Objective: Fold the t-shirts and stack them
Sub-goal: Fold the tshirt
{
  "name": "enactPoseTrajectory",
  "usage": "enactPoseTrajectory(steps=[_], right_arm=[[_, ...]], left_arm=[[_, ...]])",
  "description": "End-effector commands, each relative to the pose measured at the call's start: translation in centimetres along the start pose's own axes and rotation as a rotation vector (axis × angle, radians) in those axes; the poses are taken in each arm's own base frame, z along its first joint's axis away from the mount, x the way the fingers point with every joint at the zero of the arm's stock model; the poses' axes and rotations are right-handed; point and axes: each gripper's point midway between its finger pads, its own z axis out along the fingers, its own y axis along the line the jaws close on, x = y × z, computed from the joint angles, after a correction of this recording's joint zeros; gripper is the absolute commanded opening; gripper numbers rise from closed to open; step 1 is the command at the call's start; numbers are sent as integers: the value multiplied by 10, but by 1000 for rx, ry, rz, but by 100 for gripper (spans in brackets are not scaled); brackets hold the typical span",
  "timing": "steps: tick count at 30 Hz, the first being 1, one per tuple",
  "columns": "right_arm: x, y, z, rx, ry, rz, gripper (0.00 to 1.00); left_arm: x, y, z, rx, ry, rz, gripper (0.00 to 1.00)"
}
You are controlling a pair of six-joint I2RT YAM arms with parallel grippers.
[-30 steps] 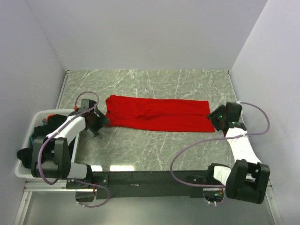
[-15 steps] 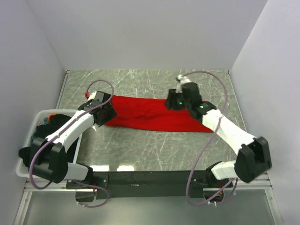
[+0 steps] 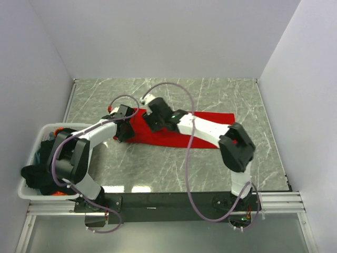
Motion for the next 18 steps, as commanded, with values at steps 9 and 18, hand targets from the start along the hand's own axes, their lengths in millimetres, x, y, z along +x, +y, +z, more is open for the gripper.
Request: enactPoseTrajectory(steps=[9,18], right_arm=[[13,6,48,120,78,-175,52],[27,1,61,141,109,-200,47]], left_arm=[[46,34,25,-107,115,-29,40],[59,53,16,-123,132,-58,40]])
